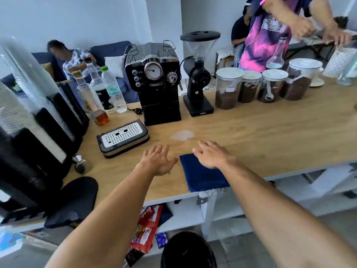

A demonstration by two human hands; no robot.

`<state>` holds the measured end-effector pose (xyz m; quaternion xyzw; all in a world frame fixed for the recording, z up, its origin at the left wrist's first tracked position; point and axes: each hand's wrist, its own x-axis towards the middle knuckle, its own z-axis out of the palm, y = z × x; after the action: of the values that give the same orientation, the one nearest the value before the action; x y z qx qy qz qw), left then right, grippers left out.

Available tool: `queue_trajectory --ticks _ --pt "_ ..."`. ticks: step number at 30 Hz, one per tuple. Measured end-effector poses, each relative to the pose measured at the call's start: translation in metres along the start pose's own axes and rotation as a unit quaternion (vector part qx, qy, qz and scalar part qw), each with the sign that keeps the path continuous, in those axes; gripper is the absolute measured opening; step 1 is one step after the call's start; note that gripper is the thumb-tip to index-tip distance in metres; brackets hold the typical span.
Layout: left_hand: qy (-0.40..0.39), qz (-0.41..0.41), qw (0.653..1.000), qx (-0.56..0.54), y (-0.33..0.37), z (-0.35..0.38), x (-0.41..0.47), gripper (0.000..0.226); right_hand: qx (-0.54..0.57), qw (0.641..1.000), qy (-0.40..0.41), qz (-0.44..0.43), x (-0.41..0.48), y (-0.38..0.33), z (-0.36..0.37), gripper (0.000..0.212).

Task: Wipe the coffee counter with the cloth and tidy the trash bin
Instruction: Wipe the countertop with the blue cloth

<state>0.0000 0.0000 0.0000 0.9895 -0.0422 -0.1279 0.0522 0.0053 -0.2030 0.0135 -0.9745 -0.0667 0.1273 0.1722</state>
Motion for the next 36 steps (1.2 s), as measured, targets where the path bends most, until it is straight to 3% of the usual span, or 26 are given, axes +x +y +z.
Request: queue_trajectory --ticks 6,12,18,23,30,36 --pt "-0.034 0.042 0.997 0.046 -0.006 0.022 0.003 0.081 -0.026 0.998 -0.053 0.009 0.002 0.011 0.048 0.062" --pt "-0.049 0.083 0.992 0.077 -0.016 0.028 0.004 0.088 -0.075 0.996 0.047 -0.024 -0.004 0.022 0.083 0.064" --pt "-0.020 0.114 0.990 0.083 -0.021 0.034 0.010 0.095 -0.083 0.990 0.095 -0.070 0.006 0.015 0.081 0.063" --pt "-0.005 0.123 0.989 0.085 -0.025 0.037 0.014 0.099 -0.079 0.995 0.040 -0.041 0.011 0.020 0.088 0.092" --pt "0.039 0.091 0.995 0.019 -0.045 0.055 -0.014 0.096 -0.088 0.991 0.034 -0.091 -0.004 0.028 0.095 0.093" --pt "0.065 0.073 0.995 -0.007 -0.047 0.060 -0.023 0.100 -0.073 0.993 0.068 -0.065 -0.008 0.015 0.096 0.061"
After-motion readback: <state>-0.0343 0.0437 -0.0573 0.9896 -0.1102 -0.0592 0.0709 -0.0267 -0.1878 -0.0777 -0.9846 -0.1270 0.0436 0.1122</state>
